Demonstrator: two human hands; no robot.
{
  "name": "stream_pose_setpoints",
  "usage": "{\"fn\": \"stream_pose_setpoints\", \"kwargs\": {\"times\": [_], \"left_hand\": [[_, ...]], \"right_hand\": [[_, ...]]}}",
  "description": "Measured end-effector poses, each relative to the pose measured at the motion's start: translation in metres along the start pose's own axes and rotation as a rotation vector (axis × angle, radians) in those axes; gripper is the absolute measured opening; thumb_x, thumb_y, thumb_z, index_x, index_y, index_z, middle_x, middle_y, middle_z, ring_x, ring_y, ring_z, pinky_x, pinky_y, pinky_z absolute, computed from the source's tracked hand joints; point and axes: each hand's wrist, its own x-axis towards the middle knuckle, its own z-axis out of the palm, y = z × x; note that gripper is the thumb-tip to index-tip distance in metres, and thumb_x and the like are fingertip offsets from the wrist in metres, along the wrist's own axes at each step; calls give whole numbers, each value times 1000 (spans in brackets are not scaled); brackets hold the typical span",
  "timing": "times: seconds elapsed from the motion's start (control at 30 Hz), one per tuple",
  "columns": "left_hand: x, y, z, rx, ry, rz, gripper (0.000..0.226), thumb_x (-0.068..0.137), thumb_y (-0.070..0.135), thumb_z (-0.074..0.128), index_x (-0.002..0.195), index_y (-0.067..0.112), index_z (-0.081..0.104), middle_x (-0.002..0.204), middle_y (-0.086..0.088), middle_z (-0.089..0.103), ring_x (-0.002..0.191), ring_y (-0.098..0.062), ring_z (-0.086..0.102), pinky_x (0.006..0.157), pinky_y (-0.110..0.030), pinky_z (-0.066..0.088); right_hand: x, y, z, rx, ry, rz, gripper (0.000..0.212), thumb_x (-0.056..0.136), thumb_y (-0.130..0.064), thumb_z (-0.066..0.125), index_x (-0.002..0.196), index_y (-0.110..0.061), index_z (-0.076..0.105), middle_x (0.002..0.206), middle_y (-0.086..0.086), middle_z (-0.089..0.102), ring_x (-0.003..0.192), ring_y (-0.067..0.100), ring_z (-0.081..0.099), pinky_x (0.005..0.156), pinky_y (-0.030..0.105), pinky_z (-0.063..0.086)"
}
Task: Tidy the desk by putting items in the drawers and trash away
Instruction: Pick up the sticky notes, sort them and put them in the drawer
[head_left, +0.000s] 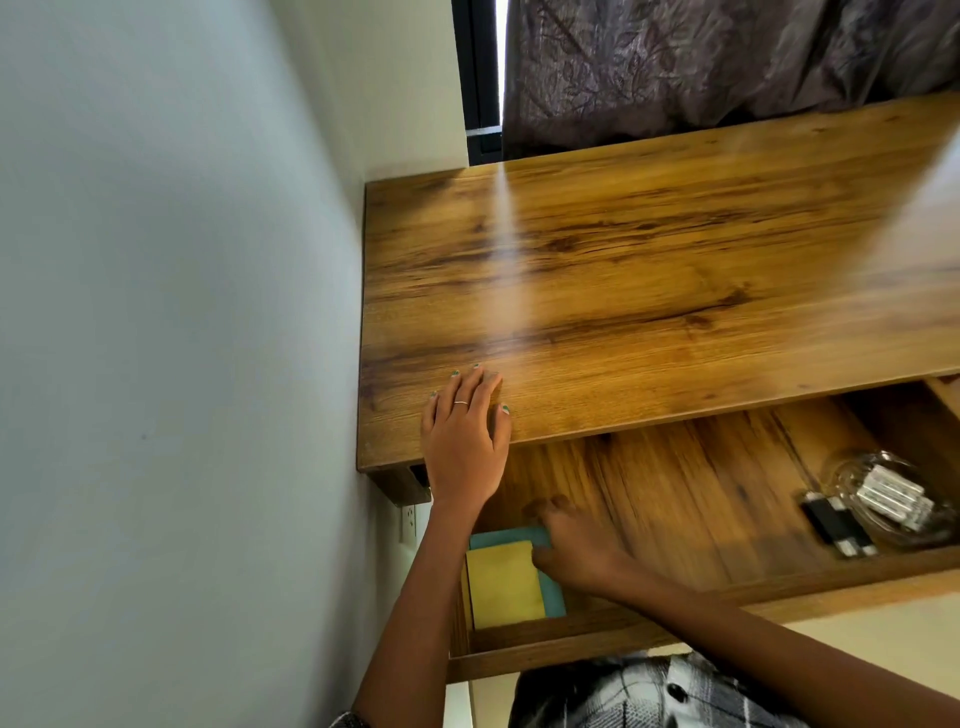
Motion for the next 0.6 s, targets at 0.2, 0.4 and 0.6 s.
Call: {"fn": "stream_pose_setpoints", "kwargs": {"times": [0.2,0.4,0.6], "left_hand": [[0,0,1,-7,6,1,44,92,39,34,132,28,52,141,7,49,135,-17,38,112,-37,20],[0,-1,2,-1,5,-7,41,93,36,41,132,28,52,141,7,49,136,-17,38,111,-35,17],[0,0,2,3,1,-8,41,93,34,42,132,28,52,142,7,48,137,-18,36,112,-37,19]], "right_hand": [[12,-11,9,-237,-131,-69,60,84,2,46,142,-13,36,147,10,27,132,37,22,100,44,39],[15,-11,7,-284,-155,-93,58,84,2,47,140,-11,40,148,11,25,133,38,21,101,41,38],[6,5,-5,370,-103,233,63,86,-8,47,145,-16,25,144,12,32,123,29,44,92,34,44]]}}
